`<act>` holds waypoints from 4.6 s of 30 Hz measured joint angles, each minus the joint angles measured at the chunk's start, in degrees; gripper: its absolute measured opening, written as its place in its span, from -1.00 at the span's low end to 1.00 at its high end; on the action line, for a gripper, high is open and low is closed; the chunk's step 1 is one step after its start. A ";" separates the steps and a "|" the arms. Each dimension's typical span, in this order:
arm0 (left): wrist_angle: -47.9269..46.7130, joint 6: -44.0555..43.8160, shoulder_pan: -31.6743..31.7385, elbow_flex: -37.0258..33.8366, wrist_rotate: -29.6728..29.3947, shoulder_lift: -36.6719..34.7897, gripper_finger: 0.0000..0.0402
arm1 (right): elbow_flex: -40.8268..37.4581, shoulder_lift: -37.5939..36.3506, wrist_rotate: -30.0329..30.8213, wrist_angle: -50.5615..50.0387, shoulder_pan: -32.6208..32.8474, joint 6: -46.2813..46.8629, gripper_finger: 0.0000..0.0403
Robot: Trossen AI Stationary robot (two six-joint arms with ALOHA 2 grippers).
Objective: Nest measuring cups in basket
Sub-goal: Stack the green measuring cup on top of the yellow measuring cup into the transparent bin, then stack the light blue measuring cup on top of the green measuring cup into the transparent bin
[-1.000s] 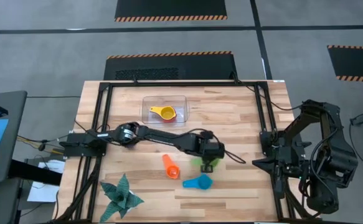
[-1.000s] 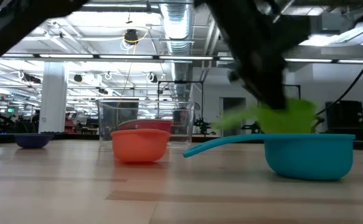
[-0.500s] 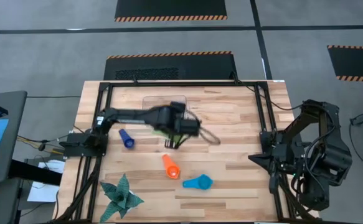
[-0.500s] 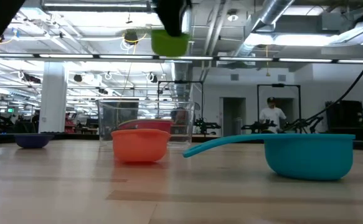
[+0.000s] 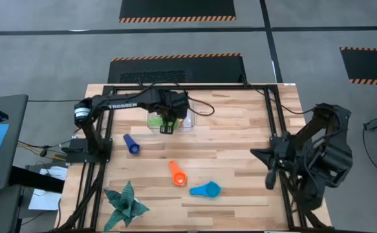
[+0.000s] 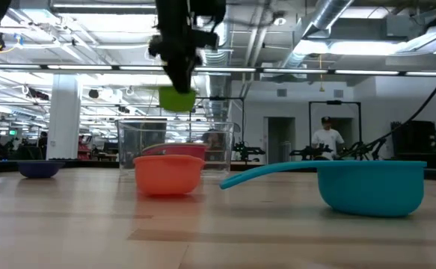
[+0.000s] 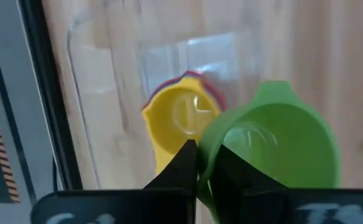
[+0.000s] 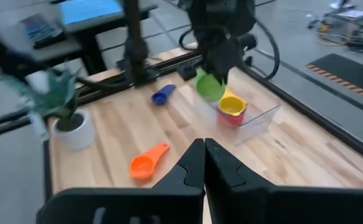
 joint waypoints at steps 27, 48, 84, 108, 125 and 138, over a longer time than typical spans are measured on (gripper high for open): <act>19.25 20.17 9.22 -11.68 9.45 -0.32 -0.97 | -0.27 0.11 -0.86 0.50 -12.71 -0.48 -0.90; 20.91 23.82 10.50 -11.84 8.82 3.54 -0.97 | -0.27 0.11 -0.86 1.49 -12.71 -0.46 -0.89; -5.67 -9.45 -4.60 8.50 26.61 3.09 -0.51 | -0.29 2.22 -3.36 0.03 -17.33 -10.45 -0.87; 33.99 -46.34 -27.77 1.87 8.79 15.84 -0.51 | -1.28 3.11 -15.92 -0.07 -7.54 -4.50 -0.92; 37.64 -56.17 -31.59 7.53 3.68 26.14 -0.51 | -1.28 3.13 -15.83 -0.07 1.61 -3.85 -0.91; 37.37 -56.23 -32.47 7.59 5.35 25.95 -0.51 | -1.28 3.13 -15.60 -0.05 3.68 -3.03 -0.90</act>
